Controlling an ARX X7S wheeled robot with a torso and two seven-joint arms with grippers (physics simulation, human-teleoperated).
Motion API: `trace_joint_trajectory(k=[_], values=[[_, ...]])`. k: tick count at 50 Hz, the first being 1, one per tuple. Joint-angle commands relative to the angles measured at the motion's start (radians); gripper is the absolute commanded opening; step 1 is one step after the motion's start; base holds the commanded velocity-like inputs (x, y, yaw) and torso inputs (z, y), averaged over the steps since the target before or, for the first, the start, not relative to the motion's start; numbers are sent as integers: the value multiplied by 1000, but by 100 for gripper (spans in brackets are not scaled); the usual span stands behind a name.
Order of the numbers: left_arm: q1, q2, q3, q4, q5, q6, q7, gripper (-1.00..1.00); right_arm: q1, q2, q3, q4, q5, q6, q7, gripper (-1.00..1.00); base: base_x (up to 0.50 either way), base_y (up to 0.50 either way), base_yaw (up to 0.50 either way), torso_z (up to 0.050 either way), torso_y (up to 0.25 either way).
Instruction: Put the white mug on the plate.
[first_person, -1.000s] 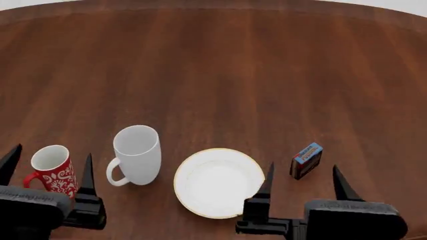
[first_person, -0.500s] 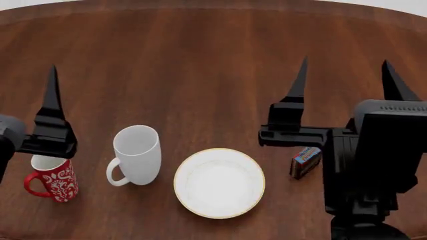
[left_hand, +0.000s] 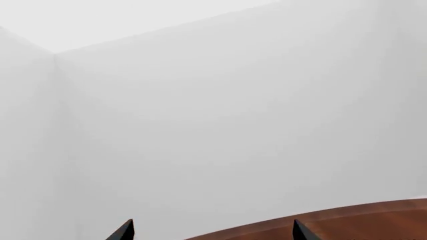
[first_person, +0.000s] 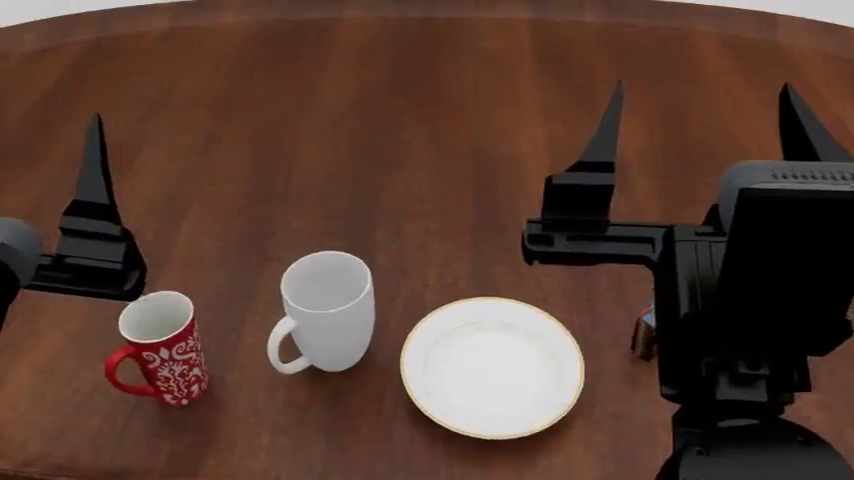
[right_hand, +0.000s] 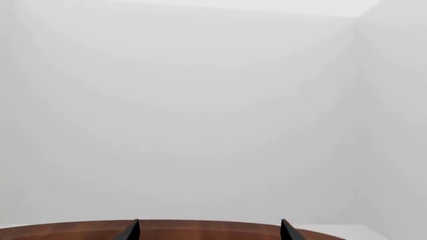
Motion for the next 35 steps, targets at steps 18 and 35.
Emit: trace_joint_trajectory(k=[18, 35], values=[[-13, -9, 27, -11, -8, 0, -12, 100, 7, -1, 56, -11, 52, 54, 28, 100, 0, 56, 0, 0, 0], [-18, -10, 52, -20, -10, -5, -19, 100, -20, -1, 90, -8, 78, 36, 29, 100, 27, 0, 0, 0, 0]])
